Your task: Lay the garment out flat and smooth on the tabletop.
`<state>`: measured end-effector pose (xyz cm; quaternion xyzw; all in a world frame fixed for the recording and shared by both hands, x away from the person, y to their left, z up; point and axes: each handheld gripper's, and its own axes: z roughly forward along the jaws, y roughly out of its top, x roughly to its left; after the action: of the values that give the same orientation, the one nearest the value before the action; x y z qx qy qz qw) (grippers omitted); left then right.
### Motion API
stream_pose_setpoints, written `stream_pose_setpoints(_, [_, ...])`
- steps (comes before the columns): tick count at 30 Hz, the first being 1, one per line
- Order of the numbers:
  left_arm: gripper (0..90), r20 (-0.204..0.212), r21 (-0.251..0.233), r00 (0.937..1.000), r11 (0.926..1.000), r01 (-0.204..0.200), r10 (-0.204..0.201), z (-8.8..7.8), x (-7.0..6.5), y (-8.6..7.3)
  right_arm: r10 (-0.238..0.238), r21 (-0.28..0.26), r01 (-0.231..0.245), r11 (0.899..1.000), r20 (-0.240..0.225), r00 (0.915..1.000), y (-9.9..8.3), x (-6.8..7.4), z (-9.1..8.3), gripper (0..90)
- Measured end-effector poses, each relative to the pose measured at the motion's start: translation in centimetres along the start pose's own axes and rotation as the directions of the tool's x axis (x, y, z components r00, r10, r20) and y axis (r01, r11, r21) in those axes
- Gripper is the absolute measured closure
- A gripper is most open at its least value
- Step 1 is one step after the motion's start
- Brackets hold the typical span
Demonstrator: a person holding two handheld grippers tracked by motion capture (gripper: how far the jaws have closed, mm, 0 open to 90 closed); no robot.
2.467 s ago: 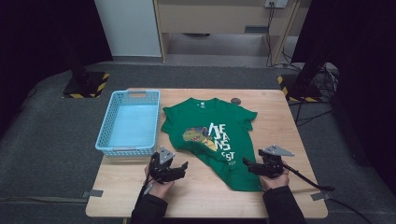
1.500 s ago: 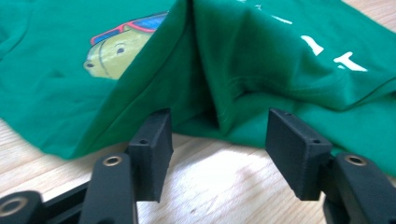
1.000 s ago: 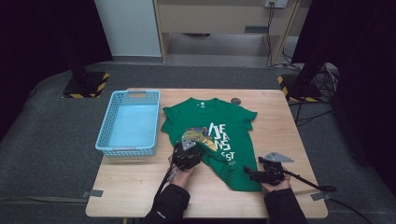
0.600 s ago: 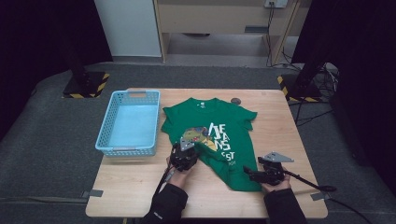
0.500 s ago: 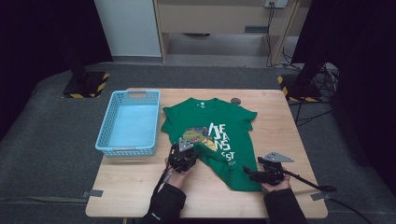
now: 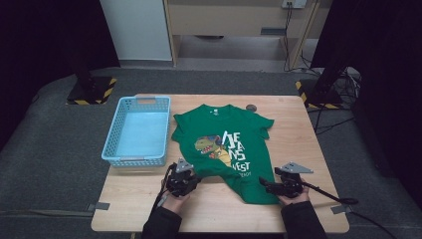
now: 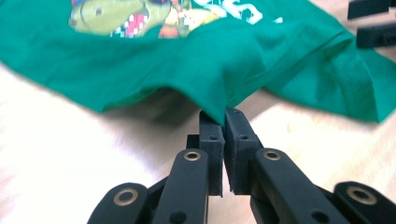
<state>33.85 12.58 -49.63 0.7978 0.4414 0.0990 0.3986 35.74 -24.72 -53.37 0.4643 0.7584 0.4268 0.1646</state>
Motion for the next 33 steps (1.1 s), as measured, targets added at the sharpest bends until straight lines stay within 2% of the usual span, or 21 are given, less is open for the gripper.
stream_pose_setpoints(3, [86.5, -0.006, 0.02, 1.0, 0.9998, -0.004, 0.004, -0.8, 0.3, -0.7, 0.003, 0.001, -0.003, 1.0, -0.001, 1.0, 0.0, 0.0, 0.0, 19.0])
stream_pose_setpoints(9, [86.2, -0.016, 0.056, 0.9997, 0.9983, 0.017, -0.016, -1.9, 1.1, -2.3, 0.004, 0.002, -0.004, 1.0, -0.002, 1.0, 0.0, 0.0, 0.0, 19.0])
stream_pose_setpoints(18, [83.4, -0.024, 0.093, 0.9951, 0.9909, 0.098, -0.096, -3.6, 2.5, -4.5, 0.006, 0.007, -0.006, 1.0, -0.003, 1.0, 0.0, 0.0, 0.0, 18.9])
stream_pose_setpoints(23, [78.9, -0.042, 0.129, 0.9934, 0.9854, 0.112, -0.107, -4.2, 2.7, -5.0, 0.007, 0.008, -0.007, 1.0, -0.003, 1.0, 0.0, 0.0, 0.1, 18.8])
stream_pose_setpoints(25, [73.8, -0.05, 0.125, 0.9933, 0.9861, 0.11, -0.105, -4.3, 2.7, -5.1, 0.006, 0.003, -0.006, 1.0, -0.003, 1.0, 0.0, 0.0, 0.0, 18.9])
stream_pose_setpoints(26, [68.4, -0.059, 0.113, 0.9925, 0.9871, 0.113, -0.107, -4.4, 2.7, -5.1, 0.006, 0.002, -0.006, 1.0, -0.003, 1.0, 0.0, 0.0, 0.0, 18.8])
stream_pose_setpoints(28, [50.5, -0.087, 0.057, 0.9893, 0.9909, 0.122, -0.117, -4.5, 2.6, -4.9, 0.006, 0.001, -0.006, 1.0, -0.002, 1.0, 0.0, 0.0, 0.0, 18.4])
stream_pose_setpoints(30, [35.9, -0.126, 0.015, 0.987, 0.9946, 0.103, -0.1, -4.4, 2.6, -4.6, 0.007, -0.003, -0.007, 1.0, 0.002, 1.0, 0.0, 0.0, 0.0, 17.9])
stream_pose_setpoints(33, [27.3, -0.175, -0.019, 0.9814, 0.9969, 0.076, -0.078, -3.9, 2.5, -4.5, 0.005, -0.005, -0.005, 1.0, 0.005, 1.0, 0.0, 0.0, 0.0, 17.5])
